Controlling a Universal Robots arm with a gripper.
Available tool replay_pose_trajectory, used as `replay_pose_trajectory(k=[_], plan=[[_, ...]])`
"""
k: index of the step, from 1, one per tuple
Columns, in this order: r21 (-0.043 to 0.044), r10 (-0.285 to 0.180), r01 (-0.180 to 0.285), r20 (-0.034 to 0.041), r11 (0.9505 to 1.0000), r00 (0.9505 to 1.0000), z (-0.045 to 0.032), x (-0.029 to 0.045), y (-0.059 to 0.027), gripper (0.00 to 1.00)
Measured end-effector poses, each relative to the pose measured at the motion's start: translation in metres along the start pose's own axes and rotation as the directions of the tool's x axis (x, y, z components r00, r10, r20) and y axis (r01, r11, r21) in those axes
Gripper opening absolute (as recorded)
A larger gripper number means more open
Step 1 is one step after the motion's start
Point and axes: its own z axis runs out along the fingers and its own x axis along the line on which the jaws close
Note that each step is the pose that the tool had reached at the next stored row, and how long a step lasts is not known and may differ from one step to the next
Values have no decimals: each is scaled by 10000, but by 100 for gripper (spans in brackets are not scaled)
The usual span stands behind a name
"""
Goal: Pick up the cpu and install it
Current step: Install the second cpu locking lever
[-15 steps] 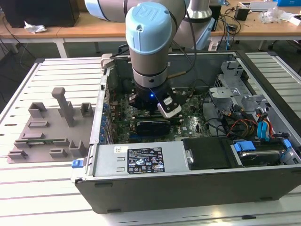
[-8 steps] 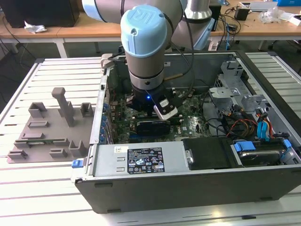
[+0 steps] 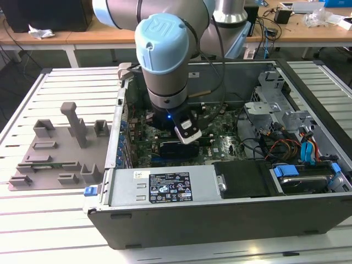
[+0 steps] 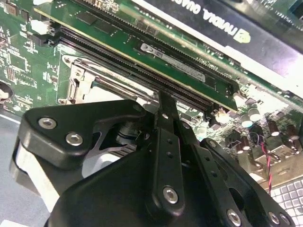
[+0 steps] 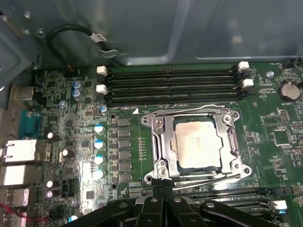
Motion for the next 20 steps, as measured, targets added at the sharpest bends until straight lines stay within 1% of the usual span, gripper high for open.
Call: replay_pose_trajectory(k=[2,6,8,9,12,13,15,18,19,20], plan=[[-74,152,-151,40,9999,9999,15,10,-6,11],[-250,339,-337,80,9991,9994,29,32,-13,11],[-394,463,-459,100,9982,9989,37,52,-17,11],[-501,573,-567,120,9971,9983,47,68,-22,11],[-653,712,-701,140,9954,9974,60,103,-28,11],[-673,744,-733,148,9950,9971,67,109,-31,11],[-686,807,-794,166,9945,9966,84,114,-36,11],[-673,859,-845,184,9941,9961,87,115,-38,11],[-669,874,-860,189,9940,9960,82,115,-37,11],[-662,897,-882,202,9939,9958,52,111,-26,11]])
